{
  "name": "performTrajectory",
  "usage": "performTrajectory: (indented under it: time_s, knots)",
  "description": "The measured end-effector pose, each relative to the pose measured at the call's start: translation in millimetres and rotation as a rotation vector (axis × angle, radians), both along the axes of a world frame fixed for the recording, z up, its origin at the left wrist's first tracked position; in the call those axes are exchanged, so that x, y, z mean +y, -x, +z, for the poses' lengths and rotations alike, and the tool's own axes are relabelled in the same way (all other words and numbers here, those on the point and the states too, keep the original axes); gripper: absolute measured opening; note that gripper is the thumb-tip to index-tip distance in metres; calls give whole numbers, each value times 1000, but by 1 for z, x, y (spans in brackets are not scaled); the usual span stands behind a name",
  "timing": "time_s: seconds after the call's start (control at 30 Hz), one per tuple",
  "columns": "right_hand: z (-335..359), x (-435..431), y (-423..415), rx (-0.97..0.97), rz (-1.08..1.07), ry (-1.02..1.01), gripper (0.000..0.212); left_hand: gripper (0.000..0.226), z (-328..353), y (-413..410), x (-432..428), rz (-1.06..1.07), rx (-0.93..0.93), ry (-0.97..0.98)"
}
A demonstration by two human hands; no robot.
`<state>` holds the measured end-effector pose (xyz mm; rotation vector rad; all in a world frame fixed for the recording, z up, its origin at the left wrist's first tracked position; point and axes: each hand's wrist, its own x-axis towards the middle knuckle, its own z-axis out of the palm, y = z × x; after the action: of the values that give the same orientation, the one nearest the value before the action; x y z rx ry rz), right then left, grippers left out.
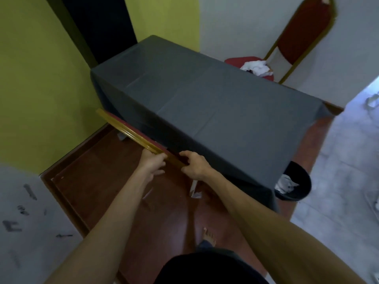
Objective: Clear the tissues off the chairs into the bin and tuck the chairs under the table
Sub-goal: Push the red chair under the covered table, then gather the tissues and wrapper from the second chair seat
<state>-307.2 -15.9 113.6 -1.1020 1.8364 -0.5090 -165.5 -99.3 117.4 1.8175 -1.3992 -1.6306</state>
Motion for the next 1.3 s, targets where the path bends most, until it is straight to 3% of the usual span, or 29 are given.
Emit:
performTrajectory:
  time_s: [0.13, 0.57, 0.97, 1.3]
  knots:
    - [1, 55, 7, 21, -80, -12, 62, 49, -5, 15, 57, -199, -76, -19]
    - [1, 183, 109, 116, -321, -20, 52, 33, 1, 131, 141, -625, -131, 95]
    - [-8, 237, 289, 144, -328, -12, 54, 29, -10, 318, 183, -640, -84, 79]
    - [-31, 230, 442, 128, -276, -62, 58, 32, -26, 454, 185, -605, -87, 20]
